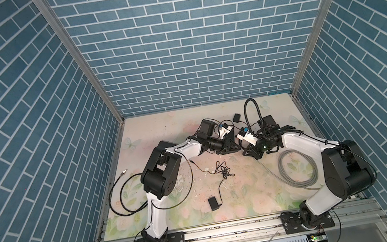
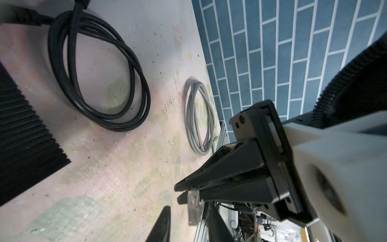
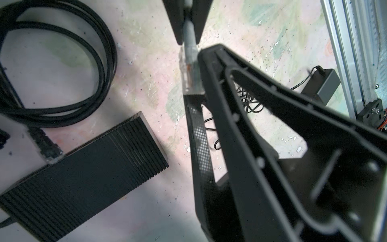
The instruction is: Insert the plug into the switch port
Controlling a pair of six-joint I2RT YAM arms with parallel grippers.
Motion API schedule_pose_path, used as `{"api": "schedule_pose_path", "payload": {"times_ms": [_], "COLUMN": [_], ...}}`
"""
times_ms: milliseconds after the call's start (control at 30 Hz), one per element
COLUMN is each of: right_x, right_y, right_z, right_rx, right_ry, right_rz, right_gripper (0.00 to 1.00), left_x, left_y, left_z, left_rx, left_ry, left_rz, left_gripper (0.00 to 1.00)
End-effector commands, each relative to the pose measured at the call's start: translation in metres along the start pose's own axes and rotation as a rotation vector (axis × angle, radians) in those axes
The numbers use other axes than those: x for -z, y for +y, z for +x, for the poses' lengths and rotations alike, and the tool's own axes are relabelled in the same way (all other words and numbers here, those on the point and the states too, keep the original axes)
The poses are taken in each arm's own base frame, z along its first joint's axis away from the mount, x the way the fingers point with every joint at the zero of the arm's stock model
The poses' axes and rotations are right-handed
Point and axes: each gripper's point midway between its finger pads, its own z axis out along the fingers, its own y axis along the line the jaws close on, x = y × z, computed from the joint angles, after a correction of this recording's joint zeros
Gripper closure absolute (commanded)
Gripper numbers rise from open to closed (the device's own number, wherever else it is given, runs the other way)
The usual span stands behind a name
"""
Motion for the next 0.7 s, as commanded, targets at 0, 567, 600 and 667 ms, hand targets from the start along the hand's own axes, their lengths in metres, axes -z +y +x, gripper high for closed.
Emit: {"api": "schedule_pose_path", "payload": {"times_ms": [0, 567, 600, 667], "right_x": [0.004, 0.006, 0.006, 0.007], "right_y": [0.004, 0.003, 0.003, 0.002], "right_z": [-0.007, -0.013, -0.015, -0.020], "right_rx": [0.038, 0.049, 0.049, 0.045], "right_ry": [-0.007, -0.035, -0.048, -0.077], "right_rz": [-0.003, 0.016, 0.022, 0.032], "right_gripper": [1.00, 0.86, 0.80, 0.76], "left_x": [-0.001, -0.003, -0.002, -0.003], "left_y": [-0.007, -0.006, -0.006, -0.007], "left_z": [-0.008, -0.006, -0.006, -0.007], "left_rx": [-0.018, -0.011, -0.012, -0.011], "left_ry": [-0.019, -0.010, -0.012, -0.015], "left_rz": [0.024, 0.031, 0.032, 0.037], "left_gripper": [0.66, 0.96, 0.96, 0.96]}}
